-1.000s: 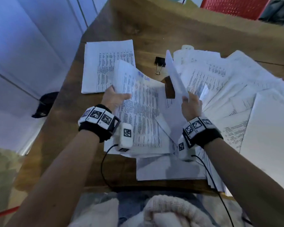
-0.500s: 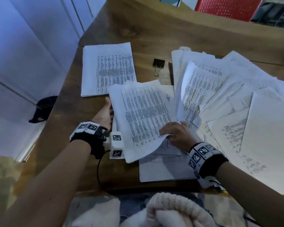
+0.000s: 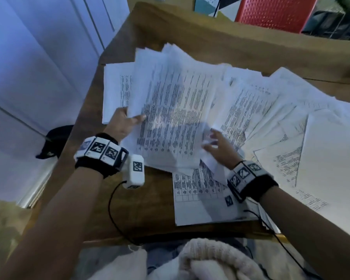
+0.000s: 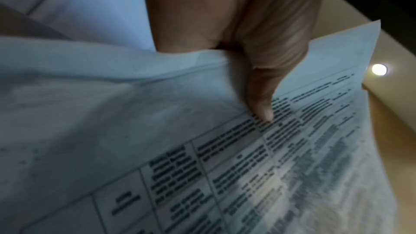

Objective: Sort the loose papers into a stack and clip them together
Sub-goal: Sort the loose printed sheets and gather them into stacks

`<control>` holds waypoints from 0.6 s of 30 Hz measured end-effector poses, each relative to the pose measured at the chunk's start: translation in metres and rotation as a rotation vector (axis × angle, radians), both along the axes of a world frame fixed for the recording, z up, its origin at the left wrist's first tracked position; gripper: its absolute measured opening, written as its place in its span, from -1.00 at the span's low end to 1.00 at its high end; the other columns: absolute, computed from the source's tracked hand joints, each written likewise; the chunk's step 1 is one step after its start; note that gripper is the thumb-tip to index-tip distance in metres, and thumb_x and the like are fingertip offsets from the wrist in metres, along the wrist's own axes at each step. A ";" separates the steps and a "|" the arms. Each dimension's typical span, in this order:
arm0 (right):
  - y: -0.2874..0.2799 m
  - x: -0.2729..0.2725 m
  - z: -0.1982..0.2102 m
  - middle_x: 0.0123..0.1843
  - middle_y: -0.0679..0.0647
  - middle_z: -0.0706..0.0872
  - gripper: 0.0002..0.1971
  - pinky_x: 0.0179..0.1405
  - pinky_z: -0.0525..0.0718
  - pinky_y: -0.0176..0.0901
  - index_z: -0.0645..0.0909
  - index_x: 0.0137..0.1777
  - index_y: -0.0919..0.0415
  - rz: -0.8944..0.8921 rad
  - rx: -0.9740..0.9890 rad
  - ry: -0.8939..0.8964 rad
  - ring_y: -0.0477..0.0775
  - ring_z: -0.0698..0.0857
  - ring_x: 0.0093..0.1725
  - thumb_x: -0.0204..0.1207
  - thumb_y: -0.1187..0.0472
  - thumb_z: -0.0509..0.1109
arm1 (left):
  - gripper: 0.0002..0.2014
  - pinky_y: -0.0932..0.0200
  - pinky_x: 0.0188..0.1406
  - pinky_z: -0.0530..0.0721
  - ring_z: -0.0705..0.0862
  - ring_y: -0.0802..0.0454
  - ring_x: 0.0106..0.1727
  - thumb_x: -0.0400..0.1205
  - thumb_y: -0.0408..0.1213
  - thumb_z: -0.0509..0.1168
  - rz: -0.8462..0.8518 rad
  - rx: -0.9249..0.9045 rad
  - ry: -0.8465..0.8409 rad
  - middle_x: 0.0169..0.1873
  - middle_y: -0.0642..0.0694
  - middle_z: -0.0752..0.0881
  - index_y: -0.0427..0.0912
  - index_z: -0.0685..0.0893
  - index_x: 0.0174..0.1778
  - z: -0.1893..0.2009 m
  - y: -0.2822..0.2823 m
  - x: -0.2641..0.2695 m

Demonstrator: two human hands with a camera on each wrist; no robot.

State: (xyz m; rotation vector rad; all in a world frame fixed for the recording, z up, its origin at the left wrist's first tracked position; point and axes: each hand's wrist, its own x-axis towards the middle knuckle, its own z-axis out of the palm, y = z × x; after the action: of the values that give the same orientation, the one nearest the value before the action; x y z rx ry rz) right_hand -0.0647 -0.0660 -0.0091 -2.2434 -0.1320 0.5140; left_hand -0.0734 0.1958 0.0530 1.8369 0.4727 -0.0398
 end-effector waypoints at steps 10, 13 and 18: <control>0.057 0.033 0.101 -0.06 0.41 0.65 -0.67 -0.16 0.62 -0.18 0.46 0.00 0.22 -0.335 0.749 -0.421 0.00 0.58 -0.16 0.32 0.59 0.20 | -0.59 0.21 0.27 0.59 0.65 0.06 0.25 0.47 -0.24 0.45 0.221 -0.226 -0.401 0.10 -0.03 0.70 -0.03 0.50 0.19 0.051 0.010 0.010; 0.061 0.030 0.096 -0.05 0.11 0.60 -0.57 -0.07 0.63 -0.21 0.38 0.13 0.19 -0.314 0.801 -0.399 -0.11 0.59 -0.10 0.23 0.46 0.23 | -0.13 -0.13 0.37 0.56 0.61 -0.23 0.34 0.26 0.10 0.55 0.228 -0.297 -0.450 0.20 -0.37 0.66 -0.46 0.50 0.32 0.040 0.020 0.006; 0.069 0.020 0.067 0.04 0.14 0.60 -0.52 0.03 0.68 -0.14 0.33 0.28 0.39 -0.293 0.877 -0.380 -0.04 0.64 0.00 0.32 0.50 0.19 | -0.38 0.42 -0.23 0.70 0.75 0.35 -0.29 0.04 0.21 0.58 0.120 -0.321 -0.372 -0.43 0.19 0.79 -0.18 0.79 -0.13 0.026 0.011 -0.005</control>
State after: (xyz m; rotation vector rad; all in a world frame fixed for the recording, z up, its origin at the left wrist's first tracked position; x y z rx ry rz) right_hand -0.0447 0.0033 0.0581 -1.4305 -0.1761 -0.1359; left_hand -0.0782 0.2068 0.0794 1.4556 0.2924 0.2880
